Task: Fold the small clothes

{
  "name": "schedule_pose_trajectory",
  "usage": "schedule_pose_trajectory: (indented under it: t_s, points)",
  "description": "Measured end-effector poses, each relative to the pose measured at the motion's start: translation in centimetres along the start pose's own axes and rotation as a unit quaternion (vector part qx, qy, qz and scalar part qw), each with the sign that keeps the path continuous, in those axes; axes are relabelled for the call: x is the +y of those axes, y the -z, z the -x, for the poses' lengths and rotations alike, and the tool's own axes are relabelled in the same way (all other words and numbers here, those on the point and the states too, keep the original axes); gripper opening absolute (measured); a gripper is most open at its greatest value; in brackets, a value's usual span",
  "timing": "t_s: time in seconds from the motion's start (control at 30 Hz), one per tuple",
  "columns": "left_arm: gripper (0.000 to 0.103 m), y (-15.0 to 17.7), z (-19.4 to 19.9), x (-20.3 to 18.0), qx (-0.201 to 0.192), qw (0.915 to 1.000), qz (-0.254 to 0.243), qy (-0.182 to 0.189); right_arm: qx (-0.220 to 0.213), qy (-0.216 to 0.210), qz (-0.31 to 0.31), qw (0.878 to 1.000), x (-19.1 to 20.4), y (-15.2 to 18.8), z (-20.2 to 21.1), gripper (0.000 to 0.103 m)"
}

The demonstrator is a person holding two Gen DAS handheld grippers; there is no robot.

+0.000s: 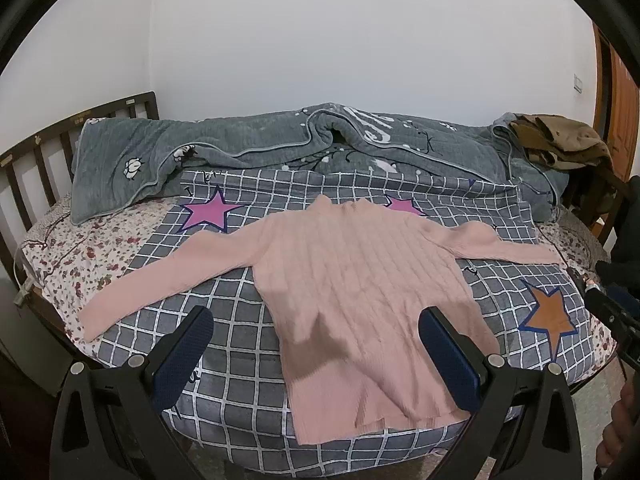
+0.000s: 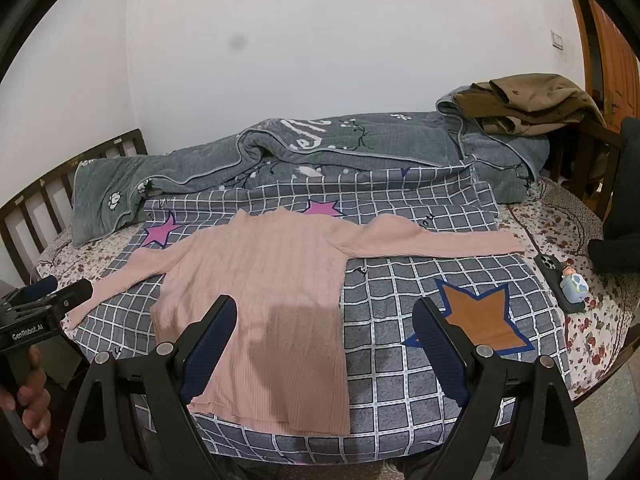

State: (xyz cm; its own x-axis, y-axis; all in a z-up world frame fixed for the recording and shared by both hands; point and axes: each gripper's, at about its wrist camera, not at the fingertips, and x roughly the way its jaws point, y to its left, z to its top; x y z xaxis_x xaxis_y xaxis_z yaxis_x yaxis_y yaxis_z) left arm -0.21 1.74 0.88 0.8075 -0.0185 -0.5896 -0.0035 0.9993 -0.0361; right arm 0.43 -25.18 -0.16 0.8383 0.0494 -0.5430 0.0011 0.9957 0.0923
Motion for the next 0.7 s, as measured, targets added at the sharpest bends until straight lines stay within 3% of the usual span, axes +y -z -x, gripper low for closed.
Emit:
schedule_pose_trajectory:
  t_s: [0.4,0.7]
  points:
    - [0.103,-0.4,-0.8,1.6,-0.006,1.0000,0.000,-0.006,0.000,0.008,0.009,1.000,0.5,-0.1,-0.4,0.089]
    - [0.103,1.2,-4.8,5.1,0.018,0.9994,0.028,-0.005,0.007,0.022,0.041,0.999,2.4,0.4,-3.0,0.096]
